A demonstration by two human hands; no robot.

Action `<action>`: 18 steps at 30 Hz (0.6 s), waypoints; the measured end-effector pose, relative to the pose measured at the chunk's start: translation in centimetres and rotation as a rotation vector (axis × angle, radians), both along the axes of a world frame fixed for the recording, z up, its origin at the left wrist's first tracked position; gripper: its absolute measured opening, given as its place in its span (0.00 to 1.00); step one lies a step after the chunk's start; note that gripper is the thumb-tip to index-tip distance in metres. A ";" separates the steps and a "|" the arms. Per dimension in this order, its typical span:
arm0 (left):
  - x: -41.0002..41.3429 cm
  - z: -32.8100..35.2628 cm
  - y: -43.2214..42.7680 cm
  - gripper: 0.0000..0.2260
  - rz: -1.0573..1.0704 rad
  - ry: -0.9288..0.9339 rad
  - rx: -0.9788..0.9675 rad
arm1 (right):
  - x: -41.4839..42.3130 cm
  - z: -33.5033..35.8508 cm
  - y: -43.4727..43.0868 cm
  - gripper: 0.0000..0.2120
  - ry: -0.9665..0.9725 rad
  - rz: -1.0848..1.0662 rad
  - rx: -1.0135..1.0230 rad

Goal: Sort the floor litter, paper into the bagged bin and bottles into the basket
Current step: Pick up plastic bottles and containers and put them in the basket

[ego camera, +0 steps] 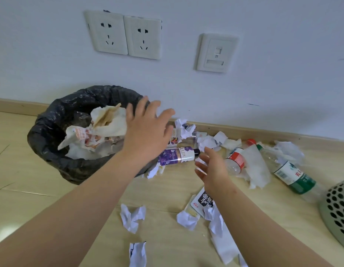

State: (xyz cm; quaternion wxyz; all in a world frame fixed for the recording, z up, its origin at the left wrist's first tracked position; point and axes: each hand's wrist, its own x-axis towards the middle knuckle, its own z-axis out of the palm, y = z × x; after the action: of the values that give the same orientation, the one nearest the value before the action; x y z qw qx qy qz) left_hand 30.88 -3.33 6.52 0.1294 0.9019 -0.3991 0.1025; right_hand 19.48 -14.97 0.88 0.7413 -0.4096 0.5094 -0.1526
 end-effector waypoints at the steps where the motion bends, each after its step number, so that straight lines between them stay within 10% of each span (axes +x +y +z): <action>1: -0.7 -0.7 -0.7 0.15 -0.101 -0.043 -0.063 | -0.4 -0.5 -0.6 0.11 0.018 -0.025 -0.006; 5: -3.0 -4.6 -2.9 0.14 -0.358 0.120 -0.112 | -2.6 -2.3 -2.4 0.06 0.109 -0.083 -0.042; 18: -0.9 -14.0 -5.4 0.33 0.135 0.419 0.550 | -6.0 -5.9 -4.4 0.04 0.216 -0.038 -0.015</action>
State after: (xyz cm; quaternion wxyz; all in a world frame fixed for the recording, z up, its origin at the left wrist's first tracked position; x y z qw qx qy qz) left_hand 30.02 -8.77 -7.43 -0.0465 0.9287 -0.3162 -0.1879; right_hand 13.51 -19.41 -5.00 0.6760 -0.4192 0.5929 -0.1255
